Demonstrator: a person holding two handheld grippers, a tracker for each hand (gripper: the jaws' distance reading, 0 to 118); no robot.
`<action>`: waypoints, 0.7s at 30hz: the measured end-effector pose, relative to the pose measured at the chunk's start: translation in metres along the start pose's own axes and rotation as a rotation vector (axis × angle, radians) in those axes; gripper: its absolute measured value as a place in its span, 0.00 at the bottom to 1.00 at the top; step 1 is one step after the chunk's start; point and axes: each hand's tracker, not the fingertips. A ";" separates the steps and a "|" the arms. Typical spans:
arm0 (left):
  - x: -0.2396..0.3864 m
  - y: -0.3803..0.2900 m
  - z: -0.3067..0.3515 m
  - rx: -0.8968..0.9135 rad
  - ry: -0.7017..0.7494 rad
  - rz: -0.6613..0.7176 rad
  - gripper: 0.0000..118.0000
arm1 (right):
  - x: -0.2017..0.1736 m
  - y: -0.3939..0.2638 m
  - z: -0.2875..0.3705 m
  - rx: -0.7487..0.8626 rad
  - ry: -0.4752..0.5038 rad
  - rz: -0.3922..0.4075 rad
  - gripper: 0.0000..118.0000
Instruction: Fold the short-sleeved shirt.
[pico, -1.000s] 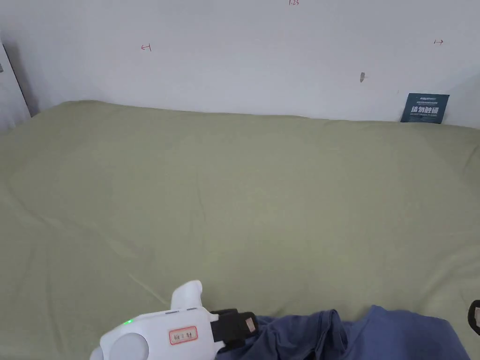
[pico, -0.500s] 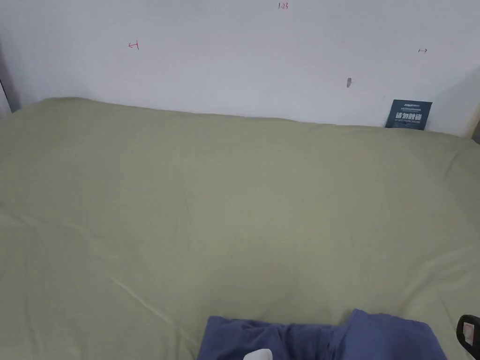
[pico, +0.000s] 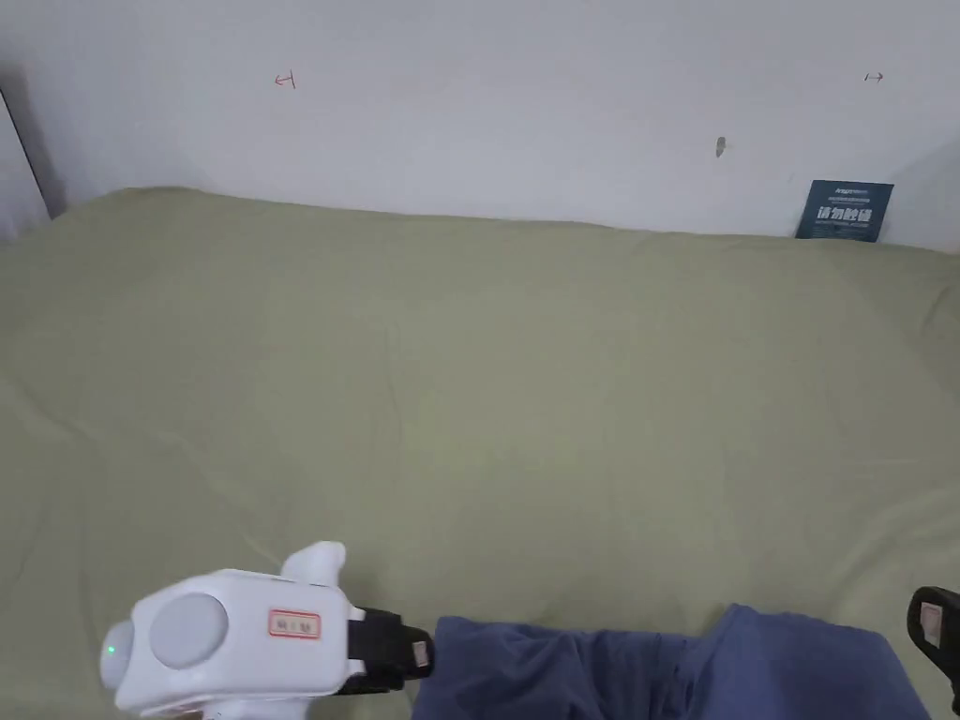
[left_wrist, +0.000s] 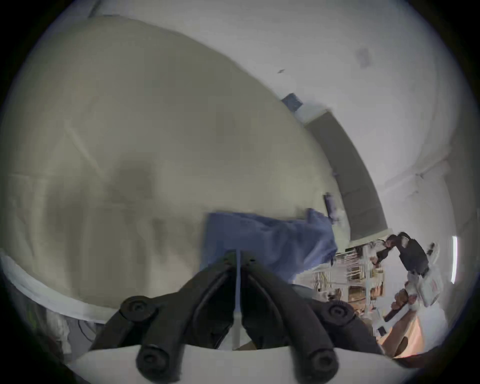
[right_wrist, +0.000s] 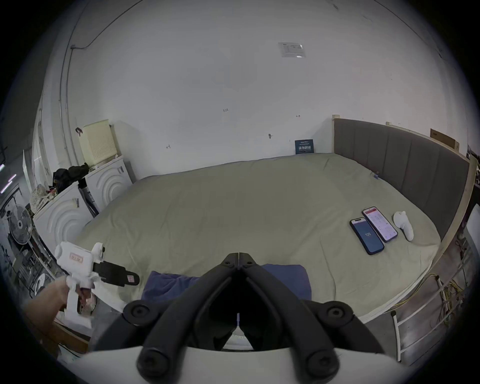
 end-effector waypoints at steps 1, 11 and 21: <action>-0.012 0.005 -0.002 -0.024 -0.020 0.028 0.24 | 0.000 0.000 0.000 0.001 0.004 0.001 0.00; -0.030 -0.011 -0.042 -0.083 -0.271 0.130 0.71 | 0.007 0.003 -0.003 -0.004 -0.024 -0.016 0.00; -0.011 -0.020 -0.060 -0.050 -0.123 0.218 0.10 | 0.002 0.001 -0.007 -0.017 -0.023 -0.012 0.00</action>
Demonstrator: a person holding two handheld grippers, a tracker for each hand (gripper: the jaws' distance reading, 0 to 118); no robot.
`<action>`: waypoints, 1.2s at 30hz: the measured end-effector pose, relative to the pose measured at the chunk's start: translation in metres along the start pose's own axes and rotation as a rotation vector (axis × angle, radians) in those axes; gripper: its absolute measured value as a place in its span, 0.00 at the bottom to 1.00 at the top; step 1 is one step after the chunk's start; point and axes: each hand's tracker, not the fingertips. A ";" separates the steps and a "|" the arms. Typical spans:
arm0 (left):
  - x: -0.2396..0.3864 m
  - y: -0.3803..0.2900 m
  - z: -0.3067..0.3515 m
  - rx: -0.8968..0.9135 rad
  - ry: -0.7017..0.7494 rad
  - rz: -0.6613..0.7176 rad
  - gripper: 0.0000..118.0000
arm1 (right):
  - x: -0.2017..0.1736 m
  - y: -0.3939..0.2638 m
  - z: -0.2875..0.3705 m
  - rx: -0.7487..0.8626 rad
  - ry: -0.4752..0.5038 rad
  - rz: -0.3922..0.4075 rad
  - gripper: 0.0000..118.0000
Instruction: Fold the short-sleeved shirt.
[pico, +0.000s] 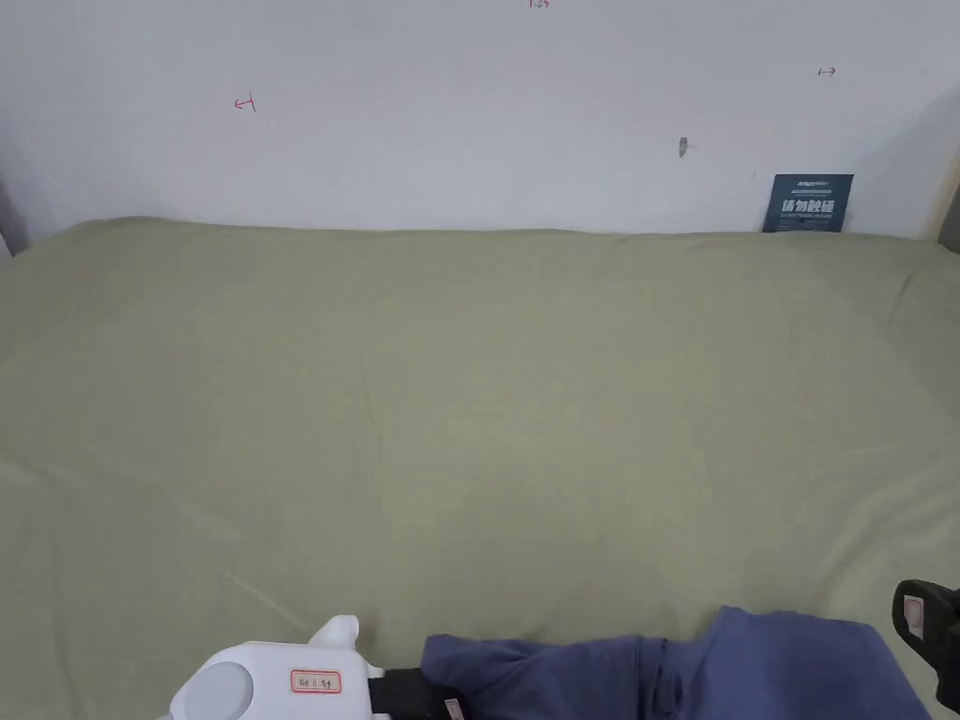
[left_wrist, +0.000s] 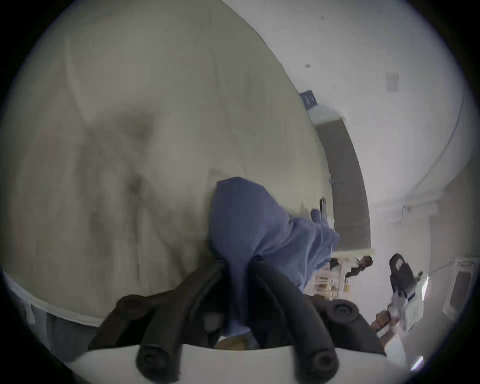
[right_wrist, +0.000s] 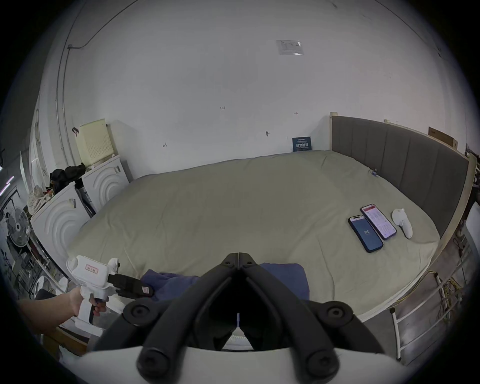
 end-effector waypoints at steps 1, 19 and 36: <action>0.001 -0.003 -0.001 -0.008 -0.032 0.020 0.10 | -0.001 -0.001 0.000 -0.005 -0.005 -0.002 0.00; 0.009 0.029 0.170 0.356 0.243 -0.007 0.09 | 0.005 -0.001 0.011 -0.011 -0.033 0.036 0.00; 0.131 -0.007 0.021 0.266 0.017 -0.064 0.10 | 0.016 -0.016 0.008 -0.073 -0.008 -0.034 0.00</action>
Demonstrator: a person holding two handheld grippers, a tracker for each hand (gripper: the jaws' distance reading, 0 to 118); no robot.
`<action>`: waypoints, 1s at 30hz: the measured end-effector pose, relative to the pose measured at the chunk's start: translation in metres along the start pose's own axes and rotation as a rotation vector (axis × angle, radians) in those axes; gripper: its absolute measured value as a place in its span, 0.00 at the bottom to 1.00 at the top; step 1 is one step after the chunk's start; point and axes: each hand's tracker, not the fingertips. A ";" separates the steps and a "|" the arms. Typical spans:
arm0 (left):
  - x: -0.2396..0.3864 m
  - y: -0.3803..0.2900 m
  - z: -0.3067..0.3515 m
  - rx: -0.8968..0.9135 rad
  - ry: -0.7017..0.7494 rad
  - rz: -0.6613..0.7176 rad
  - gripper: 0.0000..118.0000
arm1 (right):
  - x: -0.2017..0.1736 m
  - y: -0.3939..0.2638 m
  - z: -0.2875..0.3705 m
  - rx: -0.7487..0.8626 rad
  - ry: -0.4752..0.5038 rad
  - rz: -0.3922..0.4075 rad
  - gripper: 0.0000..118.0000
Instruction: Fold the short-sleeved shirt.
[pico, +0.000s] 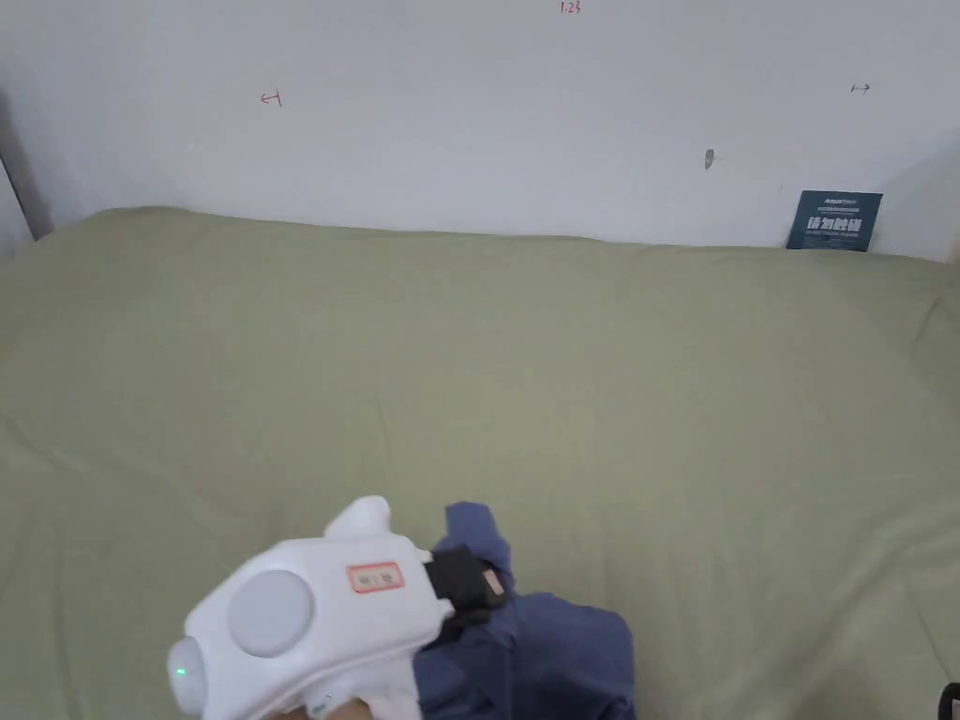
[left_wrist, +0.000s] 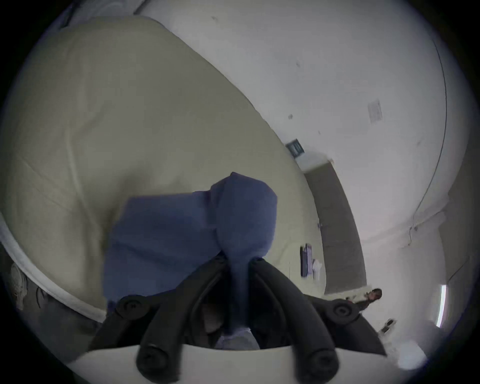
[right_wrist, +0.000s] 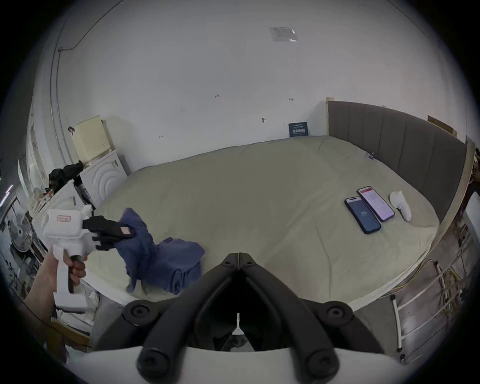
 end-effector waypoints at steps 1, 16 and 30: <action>0.003 -0.007 -0.012 -0.020 0.002 -0.005 0.10 | 0.003 0.000 -0.001 -0.001 -0.006 -0.002 0.00; -0.034 -0.019 -0.033 -0.047 -0.353 0.026 0.49 | 0.002 -0.005 -0.014 -0.029 0.014 -0.033 0.00; -0.041 -0.074 -0.102 -0.240 -0.224 -0.135 0.01 | -0.020 0.003 -0.012 -0.014 0.057 0.014 0.00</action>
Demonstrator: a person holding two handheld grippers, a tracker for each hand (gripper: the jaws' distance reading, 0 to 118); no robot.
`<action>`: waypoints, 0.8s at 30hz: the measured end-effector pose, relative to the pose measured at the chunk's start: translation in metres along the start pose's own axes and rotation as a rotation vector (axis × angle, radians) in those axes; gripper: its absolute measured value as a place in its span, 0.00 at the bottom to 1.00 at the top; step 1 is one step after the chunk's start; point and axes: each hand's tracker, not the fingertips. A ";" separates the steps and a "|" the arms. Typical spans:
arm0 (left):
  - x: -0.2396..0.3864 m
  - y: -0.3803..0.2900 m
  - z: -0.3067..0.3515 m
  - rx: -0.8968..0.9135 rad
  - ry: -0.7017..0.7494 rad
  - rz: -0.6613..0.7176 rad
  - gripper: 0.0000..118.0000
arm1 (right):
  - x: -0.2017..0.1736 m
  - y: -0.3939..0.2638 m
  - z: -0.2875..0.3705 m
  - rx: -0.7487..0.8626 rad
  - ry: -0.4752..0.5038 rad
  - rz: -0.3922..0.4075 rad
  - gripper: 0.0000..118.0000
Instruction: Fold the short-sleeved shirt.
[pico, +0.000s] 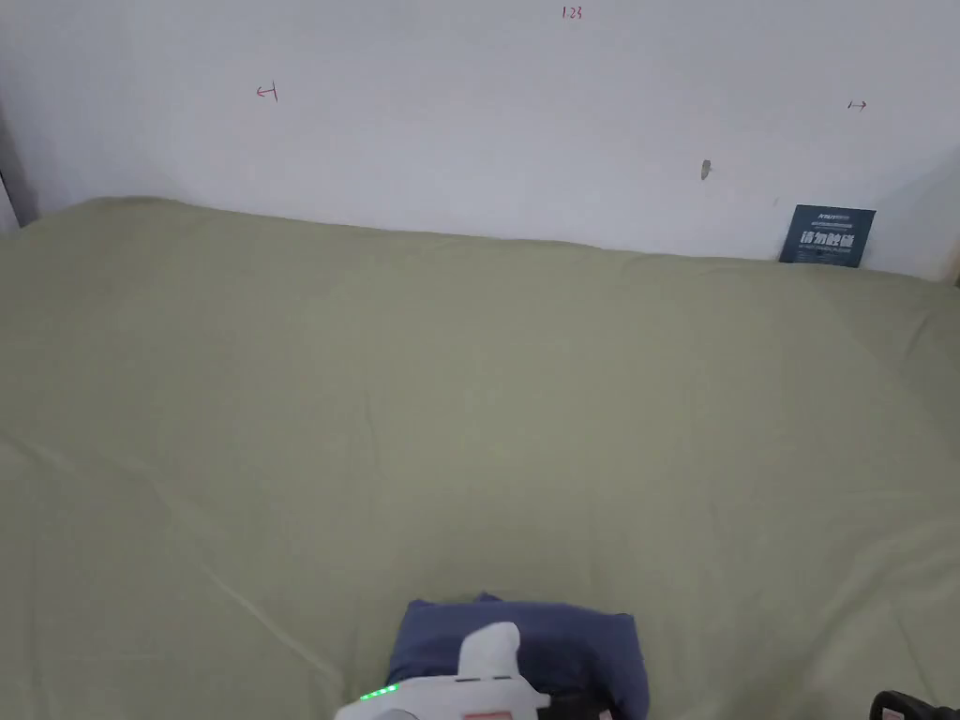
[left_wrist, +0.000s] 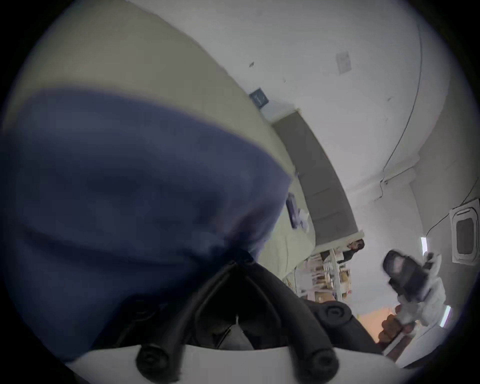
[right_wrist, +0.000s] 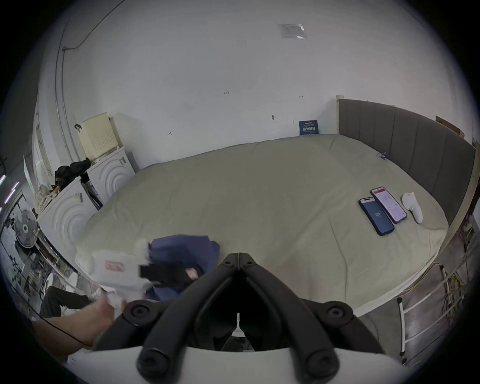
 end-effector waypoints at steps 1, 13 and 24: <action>0.000 -0.007 -0.009 -0.030 -0.008 0.000 0.01 | -0.001 0.001 -0.001 -0.004 -0.001 0.006 0.00; 0.026 0.012 0.115 0.221 -0.083 -0.089 0.01 | -0.022 0.017 -0.049 0.017 0.223 0.032 0.00; -0.025 0.054 0.199 0.312 0.374 -0.029 0.01 | -0.043 -0.045 -0.250 -0.590 0.786 -0.249 0.00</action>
